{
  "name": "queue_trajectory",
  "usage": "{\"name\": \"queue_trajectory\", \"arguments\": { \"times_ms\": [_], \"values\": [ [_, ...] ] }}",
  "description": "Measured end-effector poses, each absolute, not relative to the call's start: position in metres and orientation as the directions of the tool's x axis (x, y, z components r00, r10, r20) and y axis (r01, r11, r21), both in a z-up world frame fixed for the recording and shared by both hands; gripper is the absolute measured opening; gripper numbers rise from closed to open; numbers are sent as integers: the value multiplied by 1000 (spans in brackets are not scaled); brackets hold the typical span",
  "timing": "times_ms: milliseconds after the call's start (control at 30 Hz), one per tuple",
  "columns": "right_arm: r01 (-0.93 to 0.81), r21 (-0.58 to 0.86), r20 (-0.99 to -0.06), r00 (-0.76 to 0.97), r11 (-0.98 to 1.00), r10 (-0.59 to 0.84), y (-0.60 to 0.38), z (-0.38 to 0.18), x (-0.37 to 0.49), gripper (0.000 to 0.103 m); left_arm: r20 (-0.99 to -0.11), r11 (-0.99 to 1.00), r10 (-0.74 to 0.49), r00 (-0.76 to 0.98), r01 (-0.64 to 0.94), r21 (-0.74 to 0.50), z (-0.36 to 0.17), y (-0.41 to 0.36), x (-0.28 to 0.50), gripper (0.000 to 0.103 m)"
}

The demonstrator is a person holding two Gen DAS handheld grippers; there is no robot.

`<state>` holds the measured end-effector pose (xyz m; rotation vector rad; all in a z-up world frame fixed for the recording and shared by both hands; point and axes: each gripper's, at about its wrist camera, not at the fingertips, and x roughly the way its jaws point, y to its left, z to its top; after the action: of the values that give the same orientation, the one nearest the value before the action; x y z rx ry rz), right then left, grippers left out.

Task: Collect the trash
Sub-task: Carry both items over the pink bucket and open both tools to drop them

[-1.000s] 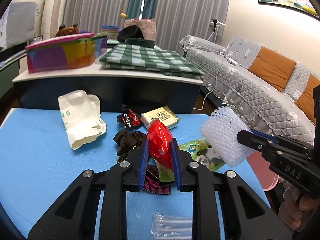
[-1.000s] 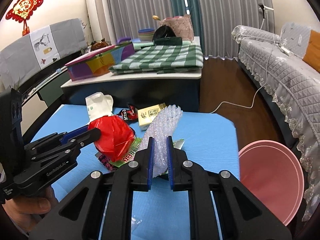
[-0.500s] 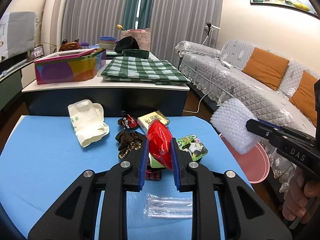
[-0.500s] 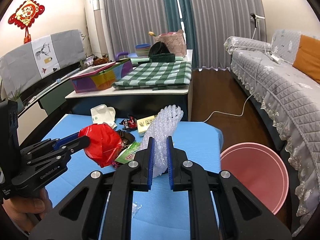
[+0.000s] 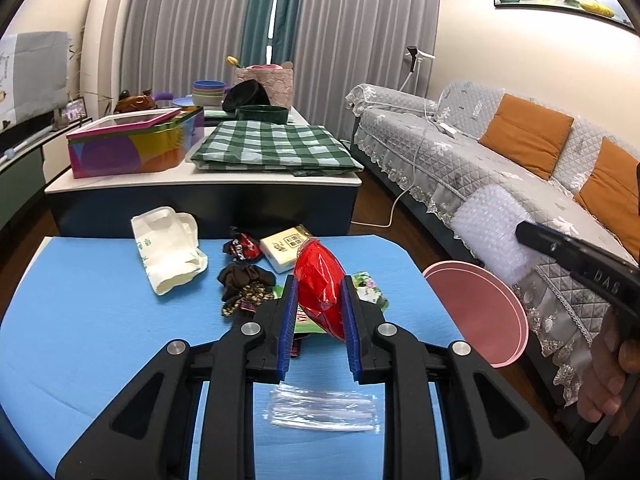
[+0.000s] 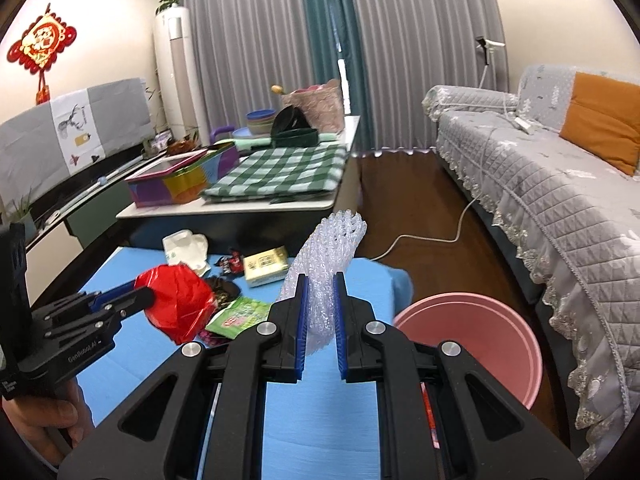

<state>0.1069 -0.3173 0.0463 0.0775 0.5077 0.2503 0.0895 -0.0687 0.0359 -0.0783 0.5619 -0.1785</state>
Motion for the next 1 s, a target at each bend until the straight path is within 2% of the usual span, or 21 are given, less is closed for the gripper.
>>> {"name": "queue_trajectory", "arguments": {
  "times_ms": [1000],
  "values": [
    [13,78,-433,901,997,22,-425,65,120,12,-531,958,-282,799,264,-111,43,-179,117,21]
  ]
}}
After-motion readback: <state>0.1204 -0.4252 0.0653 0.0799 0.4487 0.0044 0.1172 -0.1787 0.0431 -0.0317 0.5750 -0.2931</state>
